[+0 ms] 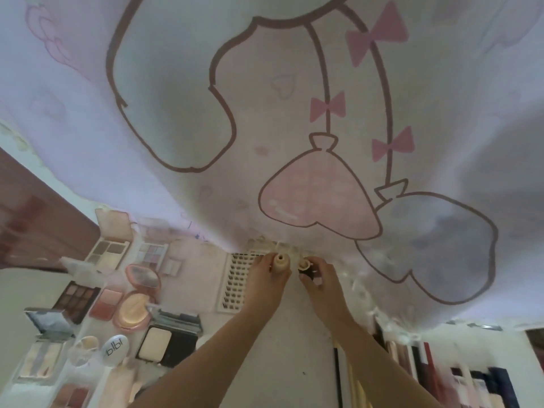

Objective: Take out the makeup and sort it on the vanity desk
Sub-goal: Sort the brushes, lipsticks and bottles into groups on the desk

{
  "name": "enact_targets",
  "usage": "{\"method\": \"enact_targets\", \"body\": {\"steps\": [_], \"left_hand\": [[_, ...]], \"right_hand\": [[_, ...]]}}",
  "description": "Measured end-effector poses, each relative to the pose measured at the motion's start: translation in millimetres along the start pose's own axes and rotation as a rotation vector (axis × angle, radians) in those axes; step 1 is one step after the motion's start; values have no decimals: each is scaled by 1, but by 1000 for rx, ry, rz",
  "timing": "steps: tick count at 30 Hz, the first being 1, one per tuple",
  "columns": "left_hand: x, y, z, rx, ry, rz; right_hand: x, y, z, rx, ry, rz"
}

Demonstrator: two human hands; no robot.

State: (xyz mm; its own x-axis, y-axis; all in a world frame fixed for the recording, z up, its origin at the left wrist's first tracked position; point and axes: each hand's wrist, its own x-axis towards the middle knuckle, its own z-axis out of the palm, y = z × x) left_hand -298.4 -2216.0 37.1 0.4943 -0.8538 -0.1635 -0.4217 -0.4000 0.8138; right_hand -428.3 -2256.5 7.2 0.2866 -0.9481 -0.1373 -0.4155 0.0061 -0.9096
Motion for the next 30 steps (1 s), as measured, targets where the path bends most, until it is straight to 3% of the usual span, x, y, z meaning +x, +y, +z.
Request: {"method": "enact_targets", "body": {"steps": [11, 19, 22, 25, 30], "left_hand": [[30, -20, 28, 182, 38, 69], [-36, -4, 16, 18, 160, 74], [-83, -11, 33, 28, -61, 81], [-104, -18, 58, 294, -336, 111], [-103, -21, 84, 732, -416, 236]], "right_hand": [[26, 15, 16, -120, 17, -74], [-21, 14, -38, -147, -106, 151], [-59, 24, -70, -262, -175, 255], [-89, 35, -82, -618, -226, 253], [-110, 38, -65, -849, -211, 266]]}}
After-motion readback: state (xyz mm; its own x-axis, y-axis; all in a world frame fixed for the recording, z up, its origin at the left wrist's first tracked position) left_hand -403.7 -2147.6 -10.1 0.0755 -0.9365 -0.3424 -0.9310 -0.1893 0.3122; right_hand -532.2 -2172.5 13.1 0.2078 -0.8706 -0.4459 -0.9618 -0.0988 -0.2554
